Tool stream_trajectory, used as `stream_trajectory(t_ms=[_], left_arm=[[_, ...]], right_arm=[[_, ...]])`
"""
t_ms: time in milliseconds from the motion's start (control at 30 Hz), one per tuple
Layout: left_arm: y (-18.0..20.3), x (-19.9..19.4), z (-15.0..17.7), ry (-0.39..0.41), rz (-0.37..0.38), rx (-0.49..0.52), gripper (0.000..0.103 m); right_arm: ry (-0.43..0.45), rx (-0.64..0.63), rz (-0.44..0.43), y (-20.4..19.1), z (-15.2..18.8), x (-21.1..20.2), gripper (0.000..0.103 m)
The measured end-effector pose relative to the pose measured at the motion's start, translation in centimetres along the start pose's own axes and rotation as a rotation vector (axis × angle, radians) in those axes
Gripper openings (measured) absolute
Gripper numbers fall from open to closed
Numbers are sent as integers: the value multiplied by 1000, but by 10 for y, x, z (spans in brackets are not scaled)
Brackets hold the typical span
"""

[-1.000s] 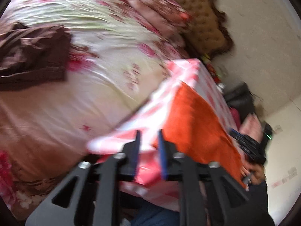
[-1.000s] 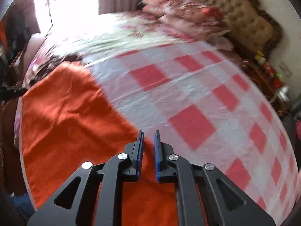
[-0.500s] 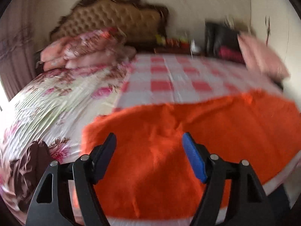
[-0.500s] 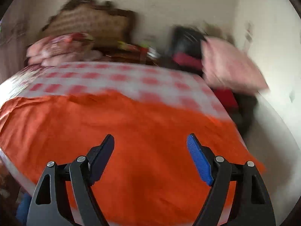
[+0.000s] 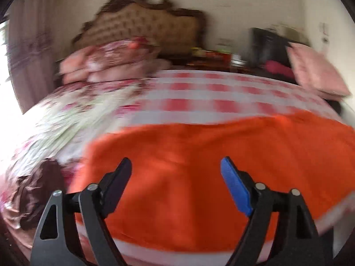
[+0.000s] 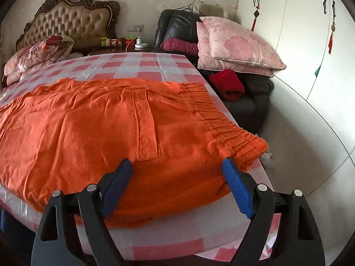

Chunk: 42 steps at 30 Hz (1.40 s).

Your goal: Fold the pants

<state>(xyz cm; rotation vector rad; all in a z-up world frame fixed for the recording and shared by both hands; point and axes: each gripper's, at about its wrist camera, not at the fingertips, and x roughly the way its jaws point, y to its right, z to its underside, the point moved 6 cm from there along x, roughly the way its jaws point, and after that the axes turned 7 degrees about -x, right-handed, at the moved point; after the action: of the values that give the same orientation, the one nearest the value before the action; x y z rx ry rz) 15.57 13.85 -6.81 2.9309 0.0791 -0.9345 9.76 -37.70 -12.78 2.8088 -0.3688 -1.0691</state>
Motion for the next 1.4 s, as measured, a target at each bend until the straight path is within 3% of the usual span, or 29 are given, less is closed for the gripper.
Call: stream_trajectory(t_ms=[67, 133, 167, 233, 267, 333, 433, 533, 567, 633, 733, 833, 967, 1233, 1400], left_arm=[[39, -6, 11, -10, 87, -4, 85], [79, -3, 17, -30, 153, 12, 84], [94, -2, 22, -39, 174, 25, 78], [114, 4, 32, -56, 190, 42, 64], [123, 8, 35, -83, 200, 34, 55], [131, 18, 46, -150, 217, 12, 43], [135, 29, 59, -203, 183, 32, 42], [132, 29, 59, -200, 158, 53, 42], [129, 26, 60, -199, 158, 53, 42], [129, 25, 60, -194, 150, 60, 42], [134, 18, 56, -173, 170, 56, 42], [144, 7, 57, -140, 180, 77, 42], [152, -1, 61, -123, 175, 63, 42], [147, -5, 67, -86, 109, 87, 42], [136, 2, 71, -106, 89, 73, 42]], right_arm=[[2, 14, -10, 4, -5, -8, 81], [67, 34, -20, 13, -27, -22, 83], [84, 55, -16, 21, -40, -24, 83], [69, 89, -15, 30, -61, -19, 83], [34, 68, -69, 26, -78, -4, 83], [19, 27, -85, 19, -98, 16, 82], [-90, -38, -94, 10, -116, 63, 79], [-224, -70, 49, 26, -106, 107, 70], [-230, -66, 51, 30, -101, 112, 72], [-199, -42, 35, 36, -95, 110, 75], [-84, 10, 125, 41, -91, 69, 74], [-10, 67, 50, 26, -78, 24, 75], [30, 76, 57, 1, -51, -21, 76], [-8, 74, 50, -17, -32, -25, 75], [-42, 65, 53, -21, -22, -13, 75]])
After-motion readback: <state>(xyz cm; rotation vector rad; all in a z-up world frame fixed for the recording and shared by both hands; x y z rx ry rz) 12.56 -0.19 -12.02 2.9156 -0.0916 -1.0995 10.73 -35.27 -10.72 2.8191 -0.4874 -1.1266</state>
